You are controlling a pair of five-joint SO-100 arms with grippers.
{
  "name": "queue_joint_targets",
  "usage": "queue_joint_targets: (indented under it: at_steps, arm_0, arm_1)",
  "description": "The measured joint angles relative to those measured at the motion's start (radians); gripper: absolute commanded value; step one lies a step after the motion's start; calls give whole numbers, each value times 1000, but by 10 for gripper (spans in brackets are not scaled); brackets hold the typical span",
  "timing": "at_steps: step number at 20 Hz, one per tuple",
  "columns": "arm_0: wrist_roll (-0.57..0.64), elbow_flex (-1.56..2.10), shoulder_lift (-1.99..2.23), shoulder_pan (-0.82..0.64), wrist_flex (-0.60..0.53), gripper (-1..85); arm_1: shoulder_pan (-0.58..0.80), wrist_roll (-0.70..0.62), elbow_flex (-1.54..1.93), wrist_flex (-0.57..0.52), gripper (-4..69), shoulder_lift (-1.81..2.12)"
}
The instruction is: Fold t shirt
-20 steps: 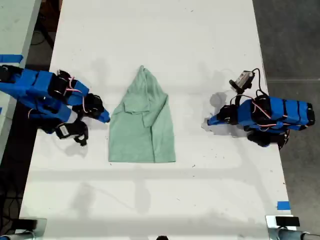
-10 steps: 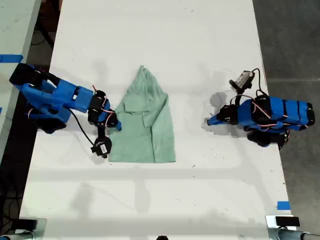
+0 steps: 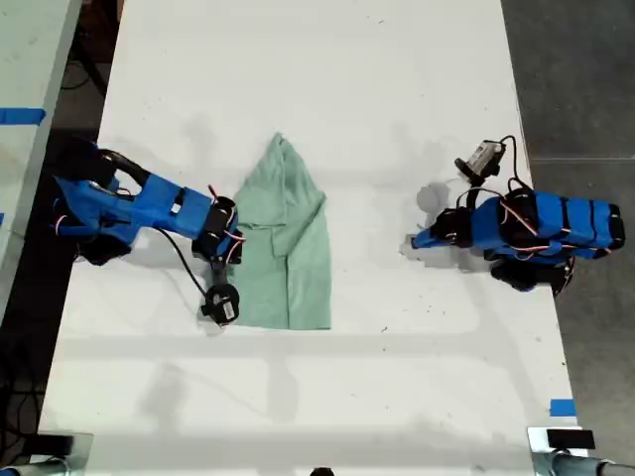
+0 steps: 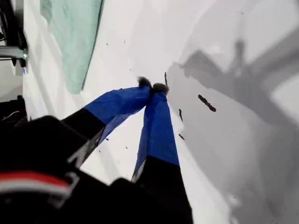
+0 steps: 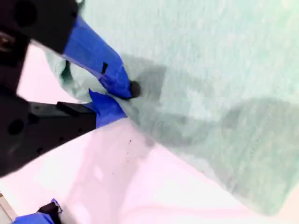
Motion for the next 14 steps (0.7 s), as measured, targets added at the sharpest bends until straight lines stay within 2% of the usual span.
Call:
queue_joint_targets:
  at_steps: [2,5,14]
  arm_0:
    - [40,-172,-12,2,106,-2]
    - [89,-302,-17,2,135,-2]
    - [196,-549,-215,-52,26,-2]
  arm_1:
    - [0,0,0,0,8,0]
    - [0,0,0,0,8,0]
    - [0,0,0,0,8,0]
